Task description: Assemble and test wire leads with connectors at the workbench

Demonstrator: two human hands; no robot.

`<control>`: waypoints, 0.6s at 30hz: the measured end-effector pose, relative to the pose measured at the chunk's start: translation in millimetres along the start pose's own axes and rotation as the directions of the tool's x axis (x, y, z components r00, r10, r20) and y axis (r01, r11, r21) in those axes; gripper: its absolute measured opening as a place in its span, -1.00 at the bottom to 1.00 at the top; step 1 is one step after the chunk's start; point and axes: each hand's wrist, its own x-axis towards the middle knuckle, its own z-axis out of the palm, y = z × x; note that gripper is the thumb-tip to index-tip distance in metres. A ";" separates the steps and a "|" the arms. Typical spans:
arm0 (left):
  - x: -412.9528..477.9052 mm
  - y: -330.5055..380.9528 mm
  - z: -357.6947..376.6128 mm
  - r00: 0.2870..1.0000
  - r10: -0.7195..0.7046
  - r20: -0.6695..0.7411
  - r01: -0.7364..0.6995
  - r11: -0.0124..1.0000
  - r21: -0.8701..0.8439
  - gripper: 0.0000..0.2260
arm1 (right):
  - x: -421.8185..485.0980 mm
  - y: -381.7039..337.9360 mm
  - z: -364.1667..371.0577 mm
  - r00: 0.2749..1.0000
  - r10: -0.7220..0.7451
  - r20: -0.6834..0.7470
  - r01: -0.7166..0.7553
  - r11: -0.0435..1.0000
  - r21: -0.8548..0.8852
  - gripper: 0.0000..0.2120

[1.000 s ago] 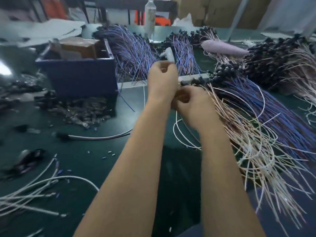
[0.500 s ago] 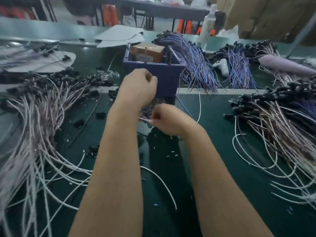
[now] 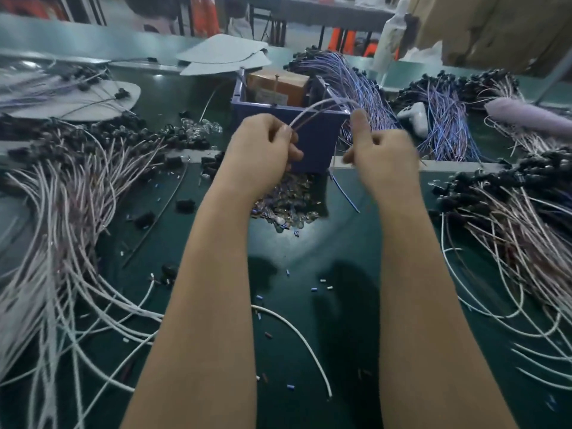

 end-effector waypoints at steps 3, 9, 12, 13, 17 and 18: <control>-3.2 5.5 5.0 0.988 0.064 0.139 -0.073 0.996 0.059 -0.82 | -1.0 -4.5 7.9 0.949 0.111 0.294 -0.233 0.875 0.424 -0.47; -12.7 12.5 2.3 0.875 0.019 0.484 -0.095 0.986 0.134 -0.84 | 6.0 -2.5 4.8 0.951 0.070 0.303 -0.281 0.608 0.742 -0.71; -16.0 15.9 -2.8 0.816 -0.037 0.577 -0.103 0.973 0.208 -0.85 | 7.4 -2.0 -3.4 0.926 0.045 0.376 -0.337 0.548 0.765 -0.75; -16.4 15.6 -4.7 0.813 -0.056 0.580 -0.106 0.965 0.241 -0.85 | 6.8 -1.7 -5.4 0.905 0.007 0.425 -0.346 0.592 0.728 -0.76; -8.7 9.2 -9.0 0.958 -0.152 0.244 0.133 0.987 0.091 -0.74 | -3.6 -6.3 -7.8 0.775 -0.127 0.619 -0.173 0.899 0.402 -0.79; -6.8 9.0 -9.6 0.974 -0.184 0.132 0.191 0.981 -0.044 -0.73 | -6.9 -9.5 -5.6 0.750 -0.143 0.646 -0.066 0.955 0.288 -0.80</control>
